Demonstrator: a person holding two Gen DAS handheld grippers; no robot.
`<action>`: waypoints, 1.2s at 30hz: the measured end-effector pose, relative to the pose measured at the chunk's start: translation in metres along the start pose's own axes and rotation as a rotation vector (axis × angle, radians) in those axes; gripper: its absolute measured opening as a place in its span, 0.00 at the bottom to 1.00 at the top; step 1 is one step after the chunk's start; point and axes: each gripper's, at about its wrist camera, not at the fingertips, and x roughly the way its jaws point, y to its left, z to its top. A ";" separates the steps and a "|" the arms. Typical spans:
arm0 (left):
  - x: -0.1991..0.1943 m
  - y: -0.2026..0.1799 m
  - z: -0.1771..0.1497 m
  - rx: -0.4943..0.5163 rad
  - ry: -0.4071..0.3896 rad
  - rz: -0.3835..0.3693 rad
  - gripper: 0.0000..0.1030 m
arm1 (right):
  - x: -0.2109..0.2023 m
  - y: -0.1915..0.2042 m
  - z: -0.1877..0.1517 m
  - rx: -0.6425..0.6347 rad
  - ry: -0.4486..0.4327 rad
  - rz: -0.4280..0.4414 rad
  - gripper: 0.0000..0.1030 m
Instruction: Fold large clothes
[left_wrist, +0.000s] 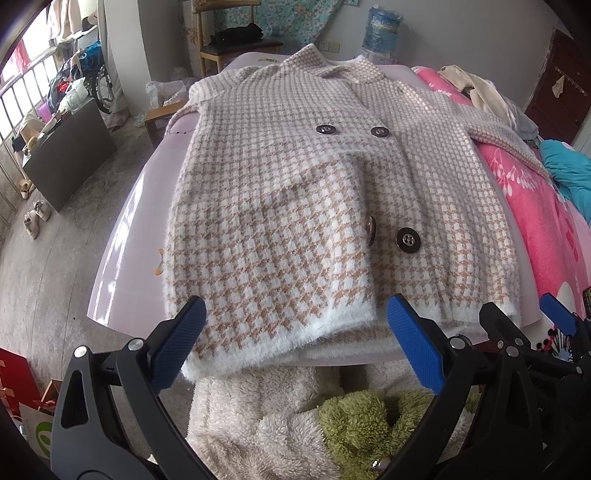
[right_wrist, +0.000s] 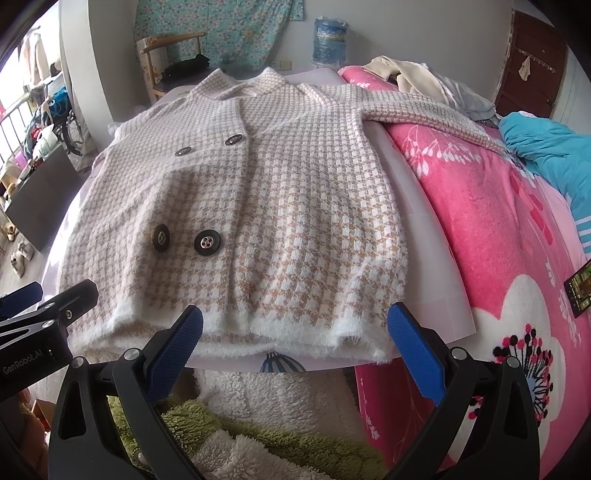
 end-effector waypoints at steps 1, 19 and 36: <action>0.000 0.000 0.000 0.000 0.000 0.000 0.92 | 0.000 0.000 0.000 -0.001 -0.001 0.001 0.95; -0.002 0.002 -0.001 -0.001 -0.002 -0.002 0.92 | -0.002 0.004 0.000 -0.013 -0.002 0.008 0.95; -0.002 0.002 -0.001 -0.001 -0.002 -0.005 0.92 | -0.001 0.004 0.000 -0.014 -0.001 0.009 0.95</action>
